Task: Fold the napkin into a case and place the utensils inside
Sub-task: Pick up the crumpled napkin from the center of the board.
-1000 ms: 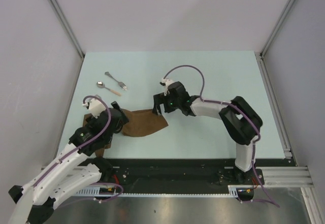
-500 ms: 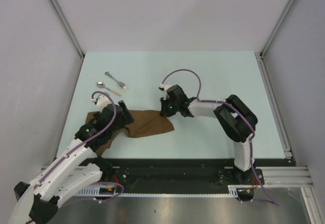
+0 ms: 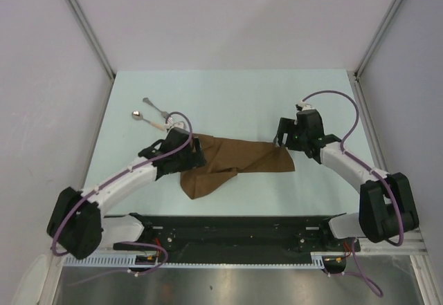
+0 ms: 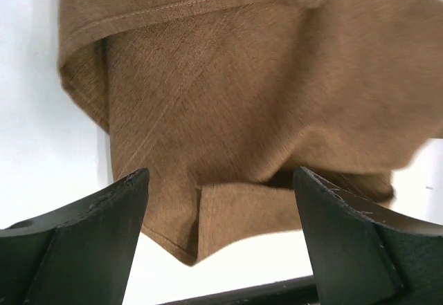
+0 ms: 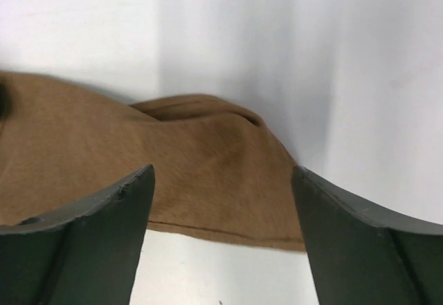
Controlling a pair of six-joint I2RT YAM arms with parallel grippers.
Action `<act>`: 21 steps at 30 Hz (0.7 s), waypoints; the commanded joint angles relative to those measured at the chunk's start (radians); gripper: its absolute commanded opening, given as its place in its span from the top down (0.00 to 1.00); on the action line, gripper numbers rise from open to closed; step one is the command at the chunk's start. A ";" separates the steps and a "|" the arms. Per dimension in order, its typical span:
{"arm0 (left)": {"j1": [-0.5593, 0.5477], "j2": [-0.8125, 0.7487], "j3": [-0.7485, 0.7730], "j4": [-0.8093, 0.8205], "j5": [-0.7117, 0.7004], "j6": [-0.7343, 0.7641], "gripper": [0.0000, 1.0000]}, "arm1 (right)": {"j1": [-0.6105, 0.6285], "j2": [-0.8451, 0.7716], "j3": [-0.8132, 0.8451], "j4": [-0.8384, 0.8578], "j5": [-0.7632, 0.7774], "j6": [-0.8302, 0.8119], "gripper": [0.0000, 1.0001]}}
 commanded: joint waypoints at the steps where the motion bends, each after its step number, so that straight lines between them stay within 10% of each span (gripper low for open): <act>1: 0.010 0.152 0.117 0.014 0.031 0.053 0.12 | 0.000 -0.080 -0.021 -0.163 0.218 0.056 0.14; 8: 0.010 0.348 0.269 0.011 -0.017 0.181 0.38 | -0.022 -0.078 -0.062 -0.215 0.197 0.104 0.18; 21: -0.008 0.671 0.631 -0.098 -0.085 0.252 0.31 | -0.015 -0.115 -0.156 -0.200 0.174 0.121 0.32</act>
